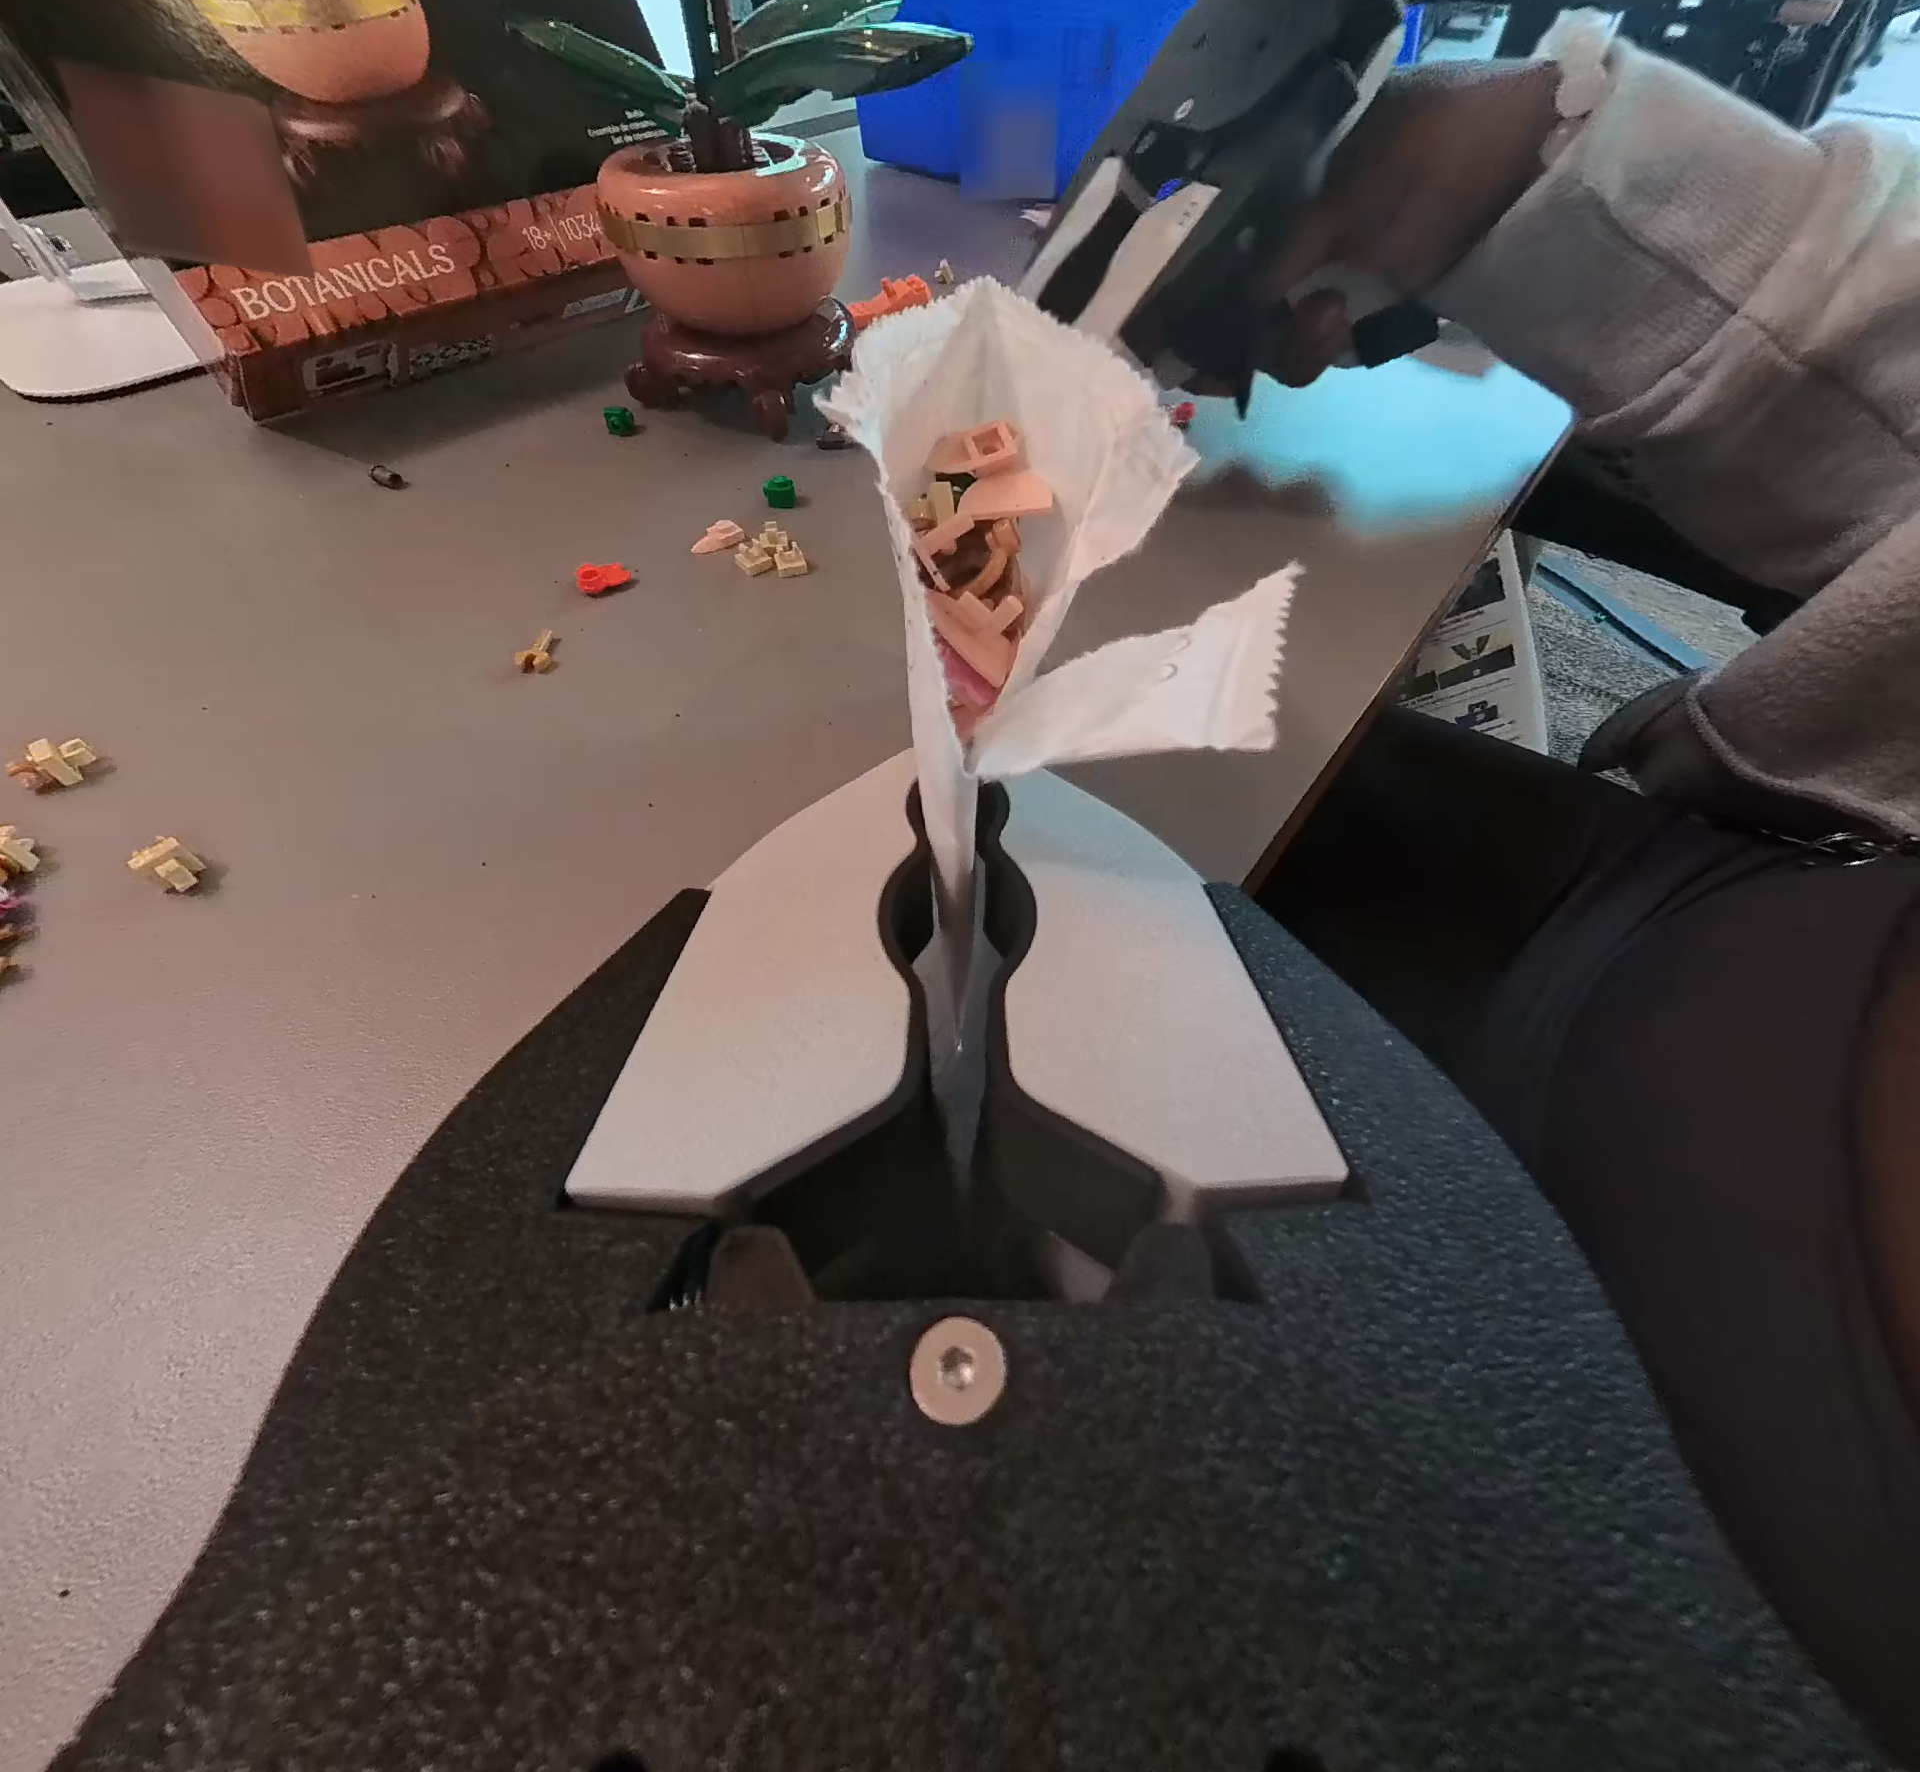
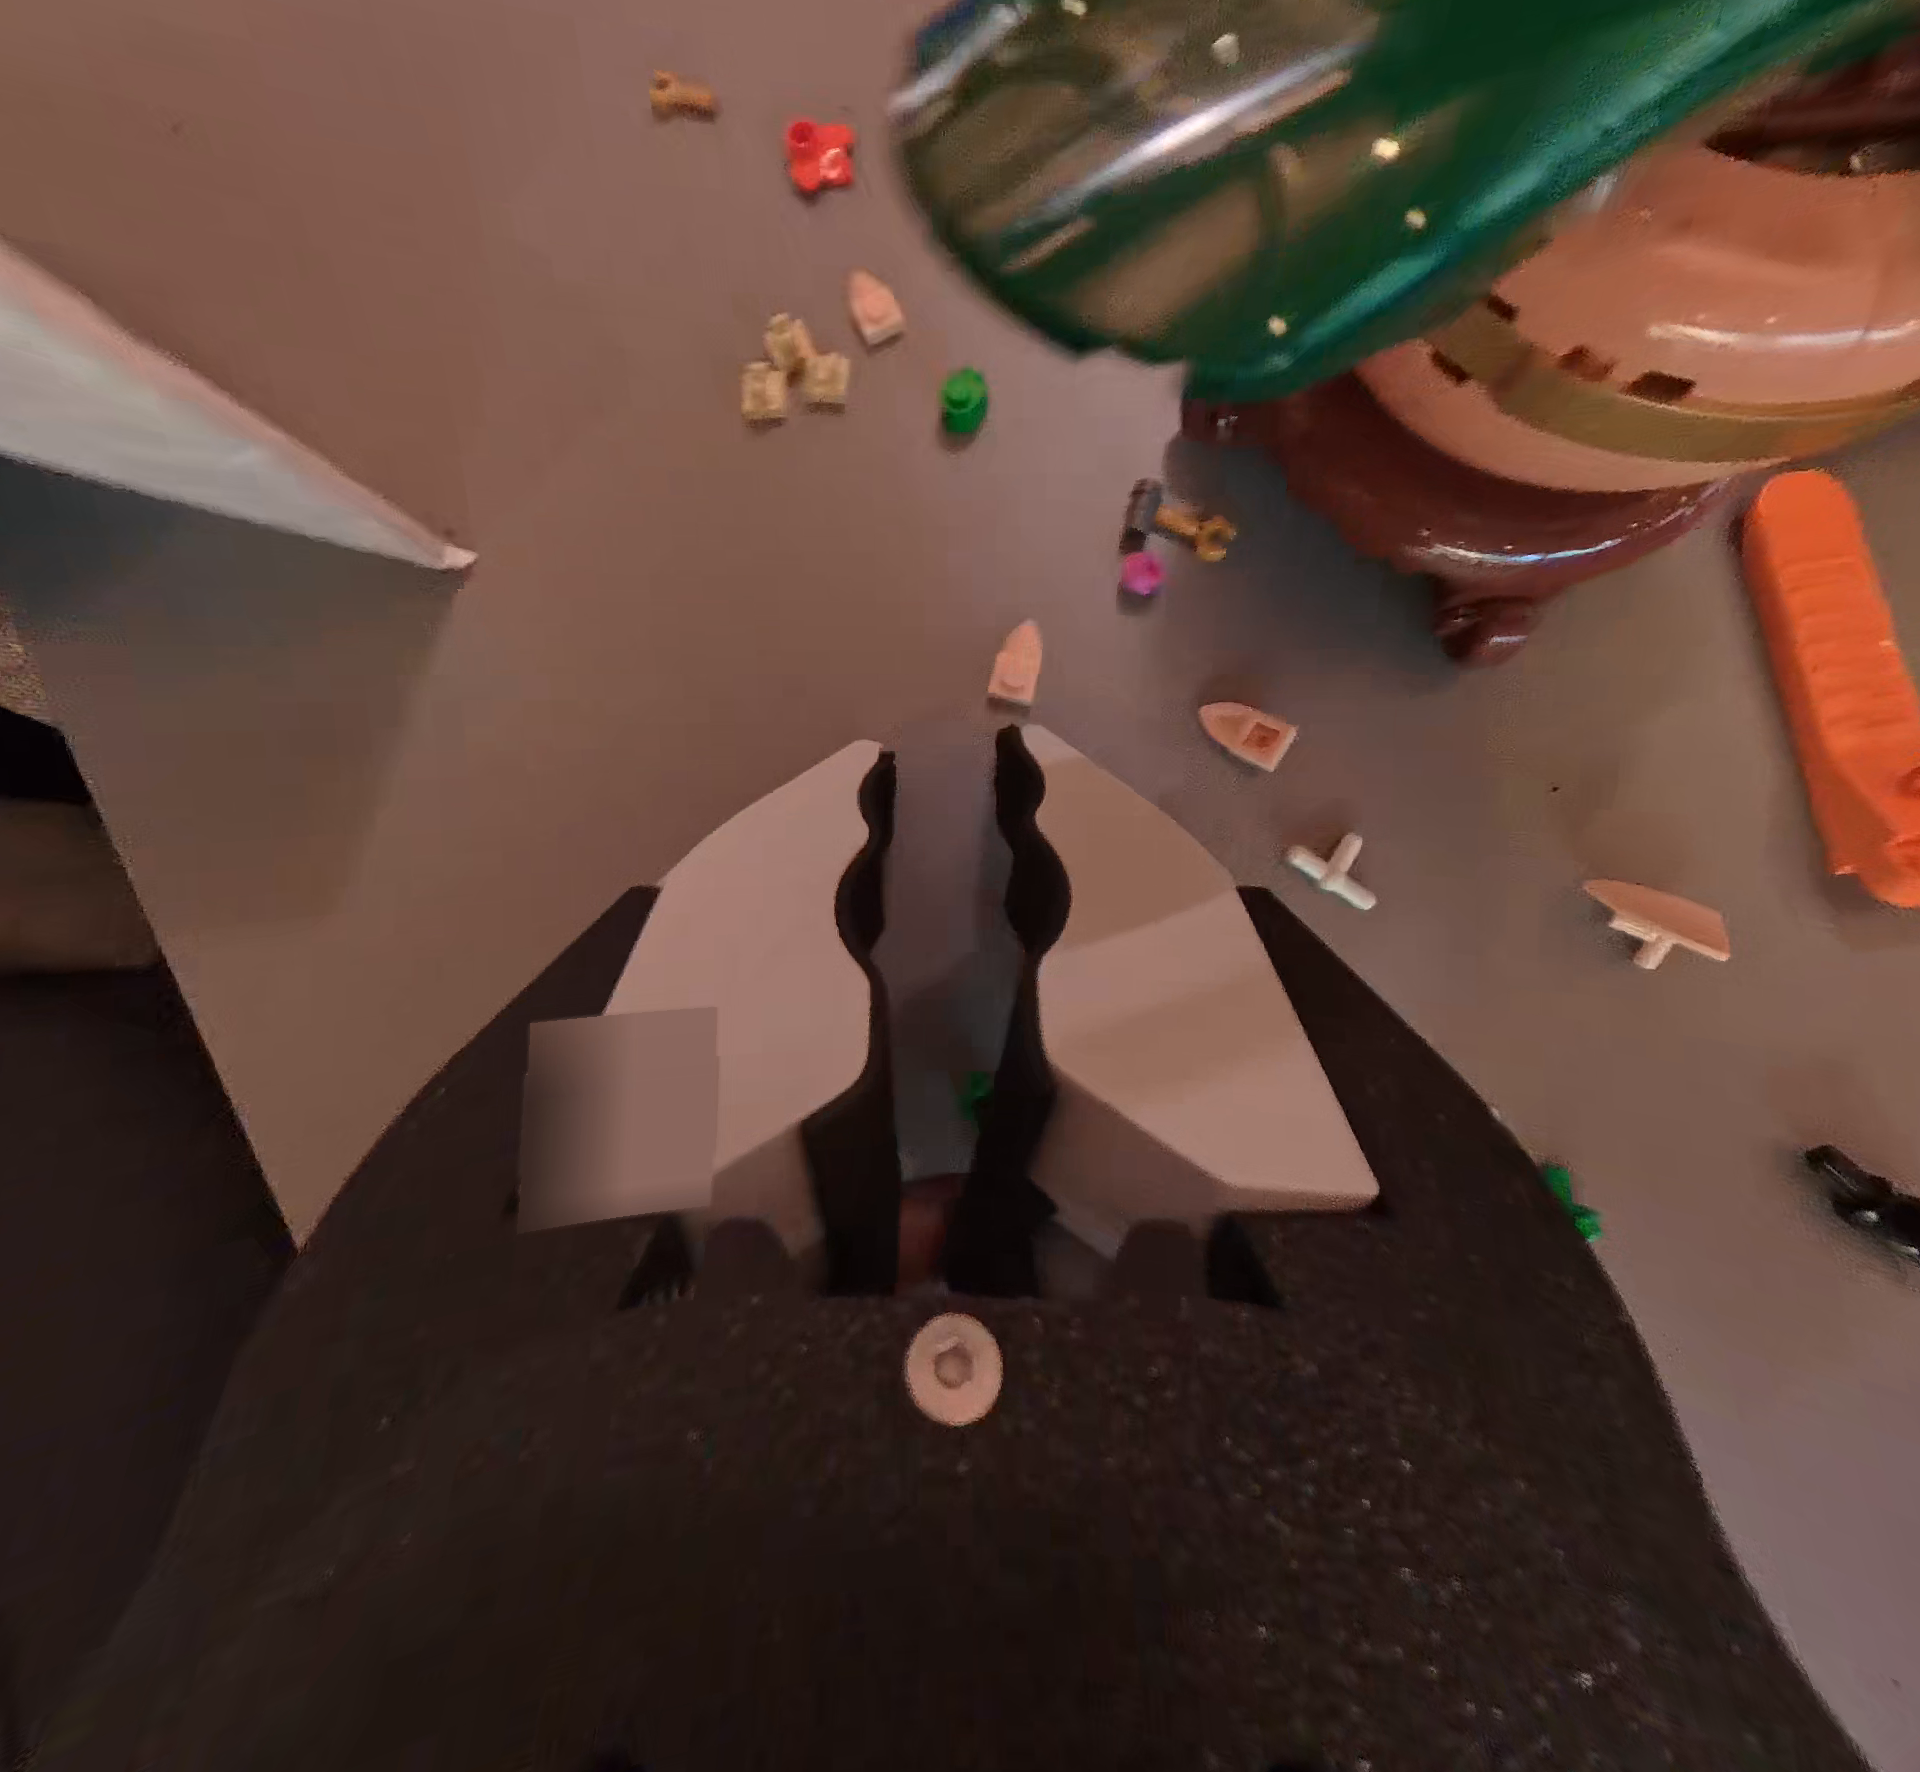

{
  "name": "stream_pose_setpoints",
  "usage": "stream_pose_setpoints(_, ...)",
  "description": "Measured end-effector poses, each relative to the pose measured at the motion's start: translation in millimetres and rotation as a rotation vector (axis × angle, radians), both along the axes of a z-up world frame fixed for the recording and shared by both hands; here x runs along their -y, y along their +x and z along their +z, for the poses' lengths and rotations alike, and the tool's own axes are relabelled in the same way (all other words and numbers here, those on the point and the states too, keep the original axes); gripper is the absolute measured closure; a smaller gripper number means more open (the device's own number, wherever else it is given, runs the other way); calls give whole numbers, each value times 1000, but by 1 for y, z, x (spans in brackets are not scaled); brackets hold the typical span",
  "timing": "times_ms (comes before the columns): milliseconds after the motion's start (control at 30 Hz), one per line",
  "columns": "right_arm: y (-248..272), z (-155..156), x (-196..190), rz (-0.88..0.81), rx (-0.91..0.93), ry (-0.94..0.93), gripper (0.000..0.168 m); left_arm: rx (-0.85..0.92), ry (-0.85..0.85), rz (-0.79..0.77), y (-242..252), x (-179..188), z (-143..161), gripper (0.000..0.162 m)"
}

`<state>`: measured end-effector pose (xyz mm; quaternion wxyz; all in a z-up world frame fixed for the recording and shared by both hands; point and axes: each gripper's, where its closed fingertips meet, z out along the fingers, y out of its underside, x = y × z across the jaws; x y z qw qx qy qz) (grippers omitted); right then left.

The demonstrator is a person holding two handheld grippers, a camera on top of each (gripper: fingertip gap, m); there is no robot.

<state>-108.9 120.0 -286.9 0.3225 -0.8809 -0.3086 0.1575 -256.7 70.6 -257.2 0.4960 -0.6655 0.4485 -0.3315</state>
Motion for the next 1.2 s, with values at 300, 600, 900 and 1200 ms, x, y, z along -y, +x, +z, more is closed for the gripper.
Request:
stream_pose_setpoints(300, 0, 6, -17, -67, -24, 64, 152, -3, 7, 1, 0, 0, 0, 158)
stream_pose_setpoints(600, -1, 0, -22, -100, 20, 71, 162, -1, 6, -1, 0, 1, 0, 158)
stream_pose_setpoints(900, -86, 100, 34, 179, -345, 262, 162, -2, 6, 0, 0, 1, 0, 158)
stream_pose_setpoints(1200, -115, 82, 41, 248, -210, 247, 144, -10, 18, 2, 0, 0, 0, 158)
